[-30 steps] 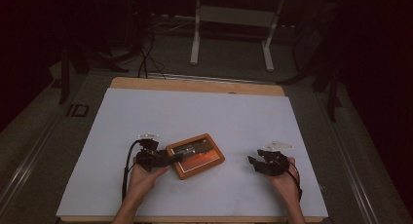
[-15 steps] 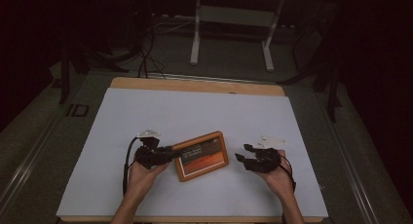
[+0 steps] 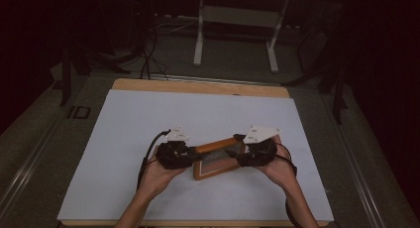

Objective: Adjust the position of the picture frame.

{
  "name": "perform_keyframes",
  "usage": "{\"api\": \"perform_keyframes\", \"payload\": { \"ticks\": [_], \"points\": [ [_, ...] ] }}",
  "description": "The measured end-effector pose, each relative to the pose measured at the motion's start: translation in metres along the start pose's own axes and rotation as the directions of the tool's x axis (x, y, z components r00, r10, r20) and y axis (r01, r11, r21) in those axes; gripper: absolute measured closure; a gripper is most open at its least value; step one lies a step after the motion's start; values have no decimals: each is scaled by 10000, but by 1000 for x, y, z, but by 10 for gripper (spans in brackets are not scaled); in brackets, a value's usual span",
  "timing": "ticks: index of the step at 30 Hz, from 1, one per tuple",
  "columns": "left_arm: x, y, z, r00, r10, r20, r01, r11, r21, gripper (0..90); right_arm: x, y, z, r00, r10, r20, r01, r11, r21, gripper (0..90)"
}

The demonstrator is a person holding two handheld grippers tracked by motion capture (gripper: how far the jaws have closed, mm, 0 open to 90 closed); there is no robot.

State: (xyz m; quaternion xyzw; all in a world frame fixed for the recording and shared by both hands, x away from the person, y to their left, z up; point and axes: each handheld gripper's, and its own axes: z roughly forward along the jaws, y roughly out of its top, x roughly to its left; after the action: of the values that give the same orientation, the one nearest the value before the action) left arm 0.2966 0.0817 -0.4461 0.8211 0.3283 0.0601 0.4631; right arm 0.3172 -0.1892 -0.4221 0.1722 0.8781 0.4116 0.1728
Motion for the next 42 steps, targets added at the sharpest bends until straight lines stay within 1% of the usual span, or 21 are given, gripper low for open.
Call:
{"api": "perform_keyframes", "payload": {
  "ticks": [2,4,7,8,9,12,13,14,16,17,18,20,27,29,32,34,35,36,38,40,42],
  "points": [
    [-3,8,-1,9991,368,193,-367,9993,-19,700,-1,5,1,9996,-211,-178,212,9998,34,392],
    [-3,17,-5,9974,400,603,-382,9988,-303,704,-2,9,3,9982,-407,-446,411,9991,74,387],
    [-4,28,-10,9957,690,614,-668,9971,-378,704,-3,11,5,9968,-447,-669,452,9990,70,386],
    [-8,39,-14,9895,1355,497,-1351,9908,-113,704,-3,11,5,9957,-477,-793,481,9988,29,386],
    [-10,42,-15,9859,1596,498,-1600,9871,41,703,-4,13,8,9927,-437,-1127,422,9990,-149,379],
    [-14,49,-17,9767,2029,692,-2042,9788,126,703,-7,16,12,9888,-461,-1418,426,9987,-273,378],
    [-14,49,-17,9767,2029,692,-2042,9788,126,703,-7,16,12,9888,-461,-1418,426,9987,-273,378],
    [-15,52,-18,9720,2179,880,-2195,9756,91,703,-7,17,14,9871,-467,-1531,422,9986,-320,378],
    [-15,54,-19,9672,2284,1108,-2300,9732,26,702,-5,21,17,9767,-748,-2011,684,9969,-388,400],
    [-14,54,-20,9655,2287,1249,-2297,9732,-66,702,-4,22,17,9726,-906,-2140,830,9956,-442,442],
    [-12,54,-20,9622,2338,1400,-2352,9719,-64,701,-1,24,17,9634,-1130,-2432,1051,9934,-451,507],
    [-9,52,-21,9581,2366,1612,-2383,9712,-89,701,1,27,16,9605,-1343,-2435,1286,9909,-393,533],
    [2,49,-25,9386,2367,2511,-2378,9710,-266,692,3,28,9,9455,-1436,-2923,1274,9891,-739,647],
    [5,49,-24,9301,2392,2787,-2397,9703,-332,690,3,28,9,9413,-1464,-3043,1295,9887,-751,665],
    [7,48,-25,9150,2658,3034,-2658,9631,-419,698,5,30,8,9369,-1553,-3132,1419,9877,-651,668],
    [6,49,-25,9126,2685,3082,-2690,9622,-418,699,5,32,8,9323,-1522,-3281,1432,9884,-514,664],
    [6,49,-24,9139,2605,3114,-2610,9645,-406,699,5,32,9,9300,-1520,-3347,1441,9884,-486,658],
    [6,50,-23,9119,2634,3148,-2635,9637,-428,700,4,33,10,9293,-1491,-3380,1426,9888,-440,647],
    [5,52,-21,9062,2709,3248,-2700,9616,-488,700,4,34,16,9202,-1328,-3681,1342,9907,-219,589],
    [3,54,-19,9021,2850,3240,-2854,9572,-473,698,7,34,25,9113,-1412,-3868,1586,9872,134,598],
    [3,53,-21,8991,2921,3259,-2923,9550,-497,677,9,34,27,9032,-1466,-4035,1572,9875,-70,670]
  ]
}}
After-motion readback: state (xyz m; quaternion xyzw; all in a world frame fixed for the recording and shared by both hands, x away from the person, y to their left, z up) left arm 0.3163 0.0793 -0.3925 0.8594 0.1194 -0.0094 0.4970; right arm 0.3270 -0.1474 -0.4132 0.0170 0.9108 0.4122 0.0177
